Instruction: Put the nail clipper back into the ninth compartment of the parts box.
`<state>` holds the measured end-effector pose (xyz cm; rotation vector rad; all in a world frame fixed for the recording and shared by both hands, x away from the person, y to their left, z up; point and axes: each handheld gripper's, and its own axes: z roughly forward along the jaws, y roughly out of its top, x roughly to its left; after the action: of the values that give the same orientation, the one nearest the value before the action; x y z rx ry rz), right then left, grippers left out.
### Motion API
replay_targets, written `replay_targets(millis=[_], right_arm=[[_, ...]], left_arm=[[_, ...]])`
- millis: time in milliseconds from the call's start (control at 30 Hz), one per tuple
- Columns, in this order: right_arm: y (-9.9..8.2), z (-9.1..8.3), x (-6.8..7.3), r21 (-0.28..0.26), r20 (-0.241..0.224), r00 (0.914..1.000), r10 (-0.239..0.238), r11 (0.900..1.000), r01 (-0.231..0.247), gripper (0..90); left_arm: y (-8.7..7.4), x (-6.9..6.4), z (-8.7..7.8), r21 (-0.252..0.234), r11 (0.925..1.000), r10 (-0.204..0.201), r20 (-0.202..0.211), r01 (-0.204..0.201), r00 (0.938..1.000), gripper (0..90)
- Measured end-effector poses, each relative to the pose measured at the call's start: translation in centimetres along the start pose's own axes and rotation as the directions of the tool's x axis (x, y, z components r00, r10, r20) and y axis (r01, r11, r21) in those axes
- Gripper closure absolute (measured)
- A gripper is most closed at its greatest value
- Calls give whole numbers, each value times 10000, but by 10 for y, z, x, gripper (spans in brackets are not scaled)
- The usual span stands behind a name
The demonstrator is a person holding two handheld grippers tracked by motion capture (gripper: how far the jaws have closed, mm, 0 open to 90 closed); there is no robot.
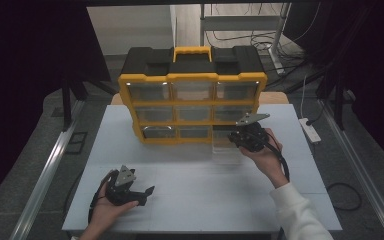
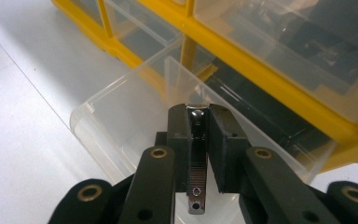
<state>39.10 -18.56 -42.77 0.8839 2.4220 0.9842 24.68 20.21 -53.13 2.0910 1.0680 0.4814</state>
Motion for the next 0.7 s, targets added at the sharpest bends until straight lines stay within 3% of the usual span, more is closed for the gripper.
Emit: replay_targets(millis=[333, 400, 433, 467, 567, 700], right_arm=[[-1, 1, -1, 28, 21, 10000, 55, 10000, -55, 781], [0, -1, -1, -200, -59, 10000, 76, 9998, -77, 644], [2, -5, 0, -443, 89, 9998, 152, 9989, -148, 411], [4, -7, 1, -584, 100, 9997, 229, 9980, -223, 338], [6, -11, 2, -929, 18, 9997, 255, 9954, -253, 280], [7, -11, 3, -1305, -444, 9977, 503, 9899, -557, 206]], left_arm=[[0, 0, 0, 25, 10000, 38, 9, -38, 10000, 75], [0, 0, 0, 29, 10000, 51, 16, -51, 10000, 75], [0, 0, 0, 29, 10000, 55, 18, -55, 10000, 75], [0, 0, 0, 26, 10000, 53, 19, -53, 10000, 75], [0, 0, 0, 35, 10000, 63, 18, -63, 10000, 76], [0, 0, 0, 16, 10000, 67, 25, -67, 10000, 76]])
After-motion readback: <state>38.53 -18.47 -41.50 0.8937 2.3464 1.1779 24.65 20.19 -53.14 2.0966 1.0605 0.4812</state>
